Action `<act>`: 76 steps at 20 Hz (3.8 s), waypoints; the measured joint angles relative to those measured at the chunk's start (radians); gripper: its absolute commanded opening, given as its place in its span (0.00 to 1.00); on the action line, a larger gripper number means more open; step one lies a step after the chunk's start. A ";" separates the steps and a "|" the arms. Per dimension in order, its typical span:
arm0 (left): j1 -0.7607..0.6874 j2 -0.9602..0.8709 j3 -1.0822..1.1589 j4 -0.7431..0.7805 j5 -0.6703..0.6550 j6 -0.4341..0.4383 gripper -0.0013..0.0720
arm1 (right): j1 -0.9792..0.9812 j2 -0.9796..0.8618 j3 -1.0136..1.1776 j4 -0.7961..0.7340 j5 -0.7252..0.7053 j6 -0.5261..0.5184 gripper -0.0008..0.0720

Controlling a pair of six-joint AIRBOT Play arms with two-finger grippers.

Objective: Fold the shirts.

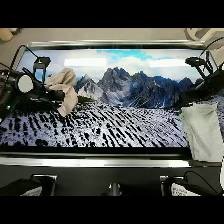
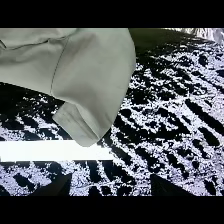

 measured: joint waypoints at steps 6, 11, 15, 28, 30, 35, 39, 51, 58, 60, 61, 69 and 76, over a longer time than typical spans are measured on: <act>0.113 -0.135 0.120 -0.010 0.138 -0.078 1.00 | 0.000 -0.001 0.000 -0.014 -0.143 -0.005 0.93; 0.309 -0.397 0.376 -0.124 0.134 -0.195 1.00 | 0.000 -0.001 0.000 -0.019 -0.258 -0.033 0.93; 0.369 -0.563 0.443 -0.230 0.131 -0.240 1.00 | 0.000 -0.001 0.000 0.004 -0.300 -0.041 0.93; 0.354 -0.488 0.575 -0.363 0.270 -0.114 0.05 | 0.000 0.031 0.001 0.053 -0.319 -0.085 0.82; 0.321 -0.348 0.601 -0.376 0.287 -0.031 0.05 | 0.000 0.080 0.001 0.061 -0.360 -0.087 0.87; 0.187 0.015 0.624 -0.389 0.317 0.068 0.05 | 0.000 0.286 0.001 0.078 -0.458 -0.090 0.87; 0.034 0.162 0.625 -0.393 0.335 0.092 0.05 | 0.000 0.480 0.002 0.095 -0.480 -0.089 0.87; -0.466 -0.153 0.254 -0.418 0.407 0.087 1.00 | 0.000 0.665 0.002 0.032 -0.341 -0.074 0.87; -0.403 -0.250 0.243 -0.265 0.062 0.095 1.00 | 0.000 0.428 -0.040 0.047 -0.104 -0.098 0.88; -0.303 -0.195 0.193 -0.215 -0.056 0.114 1.00 | 0.000 0.330 -0.098 0.097 -0.080 -0.114 0.88; -0.247 -0.152 0.139 -0.215 -0.100 0.121 1.00 | 0.000 0.281 -0.133 0.130 -0.081 -0.120 0.88; 0.017 0.279 -0.580 -0.385 -0.165 0.140 1.00 | 0.000 -0.007 -0.278 0.386 -0.177 -0.183 0.87; 0.047 0.357 -0.856 -0.512 -0.109 0.142 1.00 | 0.000 -0.128 -0.291 0.431 -0.213 -0.216 0.87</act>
